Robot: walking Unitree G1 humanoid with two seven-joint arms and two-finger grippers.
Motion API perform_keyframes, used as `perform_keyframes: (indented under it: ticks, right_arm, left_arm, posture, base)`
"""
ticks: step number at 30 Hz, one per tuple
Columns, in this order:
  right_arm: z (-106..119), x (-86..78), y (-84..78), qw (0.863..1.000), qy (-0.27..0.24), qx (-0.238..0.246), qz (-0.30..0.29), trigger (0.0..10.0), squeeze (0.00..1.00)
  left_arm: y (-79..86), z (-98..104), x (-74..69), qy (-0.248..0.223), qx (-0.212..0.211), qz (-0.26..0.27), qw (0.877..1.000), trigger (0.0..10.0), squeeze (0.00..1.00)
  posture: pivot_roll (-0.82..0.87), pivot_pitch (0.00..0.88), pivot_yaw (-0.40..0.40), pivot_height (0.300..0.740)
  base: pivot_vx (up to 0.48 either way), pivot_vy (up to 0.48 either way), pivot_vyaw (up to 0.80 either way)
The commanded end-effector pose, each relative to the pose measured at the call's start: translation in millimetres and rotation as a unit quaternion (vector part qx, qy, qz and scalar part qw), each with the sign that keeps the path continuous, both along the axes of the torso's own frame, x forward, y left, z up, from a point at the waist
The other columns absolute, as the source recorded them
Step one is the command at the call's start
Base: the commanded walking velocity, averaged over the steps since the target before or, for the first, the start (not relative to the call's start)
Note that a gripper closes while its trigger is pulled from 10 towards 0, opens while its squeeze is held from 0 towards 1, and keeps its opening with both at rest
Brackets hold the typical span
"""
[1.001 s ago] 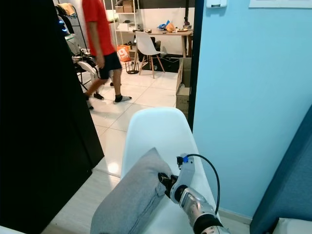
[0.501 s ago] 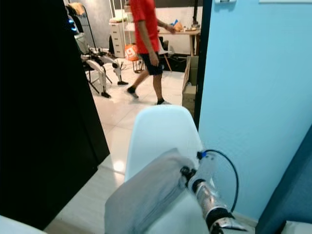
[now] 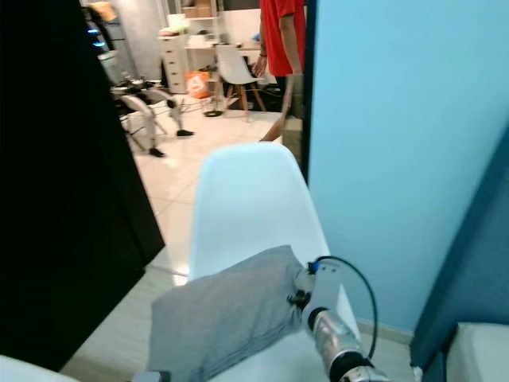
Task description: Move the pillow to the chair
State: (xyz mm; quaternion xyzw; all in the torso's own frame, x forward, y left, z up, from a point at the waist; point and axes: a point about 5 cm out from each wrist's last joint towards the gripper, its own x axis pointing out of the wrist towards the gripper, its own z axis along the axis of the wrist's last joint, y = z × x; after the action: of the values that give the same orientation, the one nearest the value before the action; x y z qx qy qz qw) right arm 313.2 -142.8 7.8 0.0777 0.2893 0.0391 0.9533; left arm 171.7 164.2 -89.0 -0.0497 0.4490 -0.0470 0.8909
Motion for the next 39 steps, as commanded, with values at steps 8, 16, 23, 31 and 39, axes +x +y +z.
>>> perform_keyframes:
  ticks: [8,16,23,31,39]
  right_arm:
    - [-1,-0.4,-11.3,0.996,0.01,-0.092,-0.016,10.0,0.0]
    - [-8,-6.1,-15.8,0.985,0.032,-0.17,-0.001,10.0,0.0]
    - [-10,-9.5,-22.0,0.977,0.043,-0.206,-0.03,10.0,0.0]
    - [-5,-4.0,-18.6,0.978,0.028,-0.207,-0.017,10.0,0.0]
    - [1,1.9,3.5,0.983,0.007,-0.185,0.011,10.0,0.0]
  left_arm:
    - [-0.4,-6,-15.0,0.016,-0.019,0.009,1.0,10.0,0.0]
    - [-6.2,-2,-6.2,-0.006,-0.025,0.001,1.0,10.0,0.0]
    - [-5.7,7,11.5,-0.048,-0.035,0.024,0.998,10.0,0.0]
    - [1.0,13,21.3,-0.068,-0.033,0.04,0.996,10.0,0.0]
    - [-1.2,5,8.4,-0.038,-0.03,0.039,0.998,10.0,0.0]
  posture:
    - [0.0,0.128,0.016,0.56]
    - [0.0,0.139,0.011,0.53]
    - [0.01,0.137,0.005,0.505]
    - [0.02,0.127,0.0,0.495]
    - [-0.01,0.119,0.009,0.495]
  base:
    - [0.0,0.0,0.0]
    - [0.0,0.0,0.0]
    - [0.0,0.0,0.0]
    - [0.0,0.0,0.0]
    - [0.0,0.0,0.0]
